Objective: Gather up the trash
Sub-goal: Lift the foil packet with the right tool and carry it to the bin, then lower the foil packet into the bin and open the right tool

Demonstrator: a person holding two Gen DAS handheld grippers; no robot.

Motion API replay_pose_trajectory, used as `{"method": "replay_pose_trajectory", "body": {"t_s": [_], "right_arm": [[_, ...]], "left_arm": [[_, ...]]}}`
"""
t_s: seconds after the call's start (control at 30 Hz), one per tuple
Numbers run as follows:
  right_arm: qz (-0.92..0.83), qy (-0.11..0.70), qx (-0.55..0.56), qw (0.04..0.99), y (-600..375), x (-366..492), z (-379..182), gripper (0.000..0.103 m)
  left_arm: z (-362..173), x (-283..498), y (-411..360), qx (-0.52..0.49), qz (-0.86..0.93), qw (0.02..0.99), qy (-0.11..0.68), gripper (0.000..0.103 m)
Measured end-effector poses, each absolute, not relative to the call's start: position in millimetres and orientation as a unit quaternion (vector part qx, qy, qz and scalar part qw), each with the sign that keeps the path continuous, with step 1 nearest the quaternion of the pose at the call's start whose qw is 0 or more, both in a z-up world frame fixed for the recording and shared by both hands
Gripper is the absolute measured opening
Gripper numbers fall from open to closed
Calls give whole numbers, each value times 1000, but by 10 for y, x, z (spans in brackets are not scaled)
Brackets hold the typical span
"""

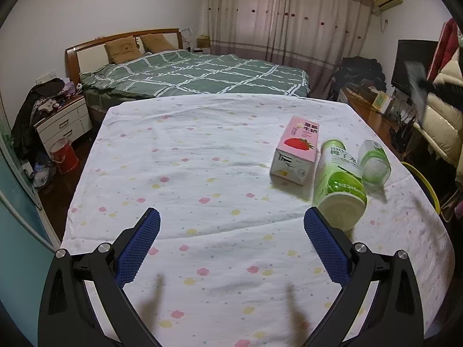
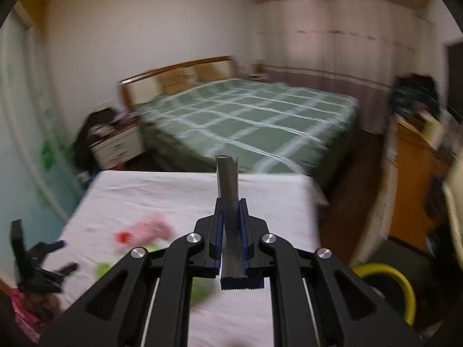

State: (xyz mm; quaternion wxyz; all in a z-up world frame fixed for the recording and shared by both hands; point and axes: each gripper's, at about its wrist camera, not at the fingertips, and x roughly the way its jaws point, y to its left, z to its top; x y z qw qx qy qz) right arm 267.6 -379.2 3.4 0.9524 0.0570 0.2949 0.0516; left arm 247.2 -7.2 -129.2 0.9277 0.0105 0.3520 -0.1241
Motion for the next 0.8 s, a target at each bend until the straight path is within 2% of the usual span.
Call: {"method": "replay_pose_trajectory", "body": {"t_s": [0.23, 0.57, 0.6, 0.67, 0.8], "right_arm": [[-87, 329, 124, 932, -5050, 2142, -579, 10], [-156, 364, 168, 903, -5793, 1963, -1306, 12], [-158, 365, 169, 902, -5793, 1983, -1340, 20], [-157, 366, 178, 900, -5835, 1957, -1404, 27], [-153, 364, 183, 900, -5856, 1904, -1441, 27]], "left_arm": [[-1271, 2458, -196, 17, -147, 924, 352, 98], [-1112, 2386, -591, 47, -177, 917, 354, 98], [-1096, 2378, -638, 50, -180, 917, 353, 98], [-1061, 2374, -728, 55, -188, 915, 352, 98], [-1031, 2391, -870, 64, -198, 912, 354, 98]]}}
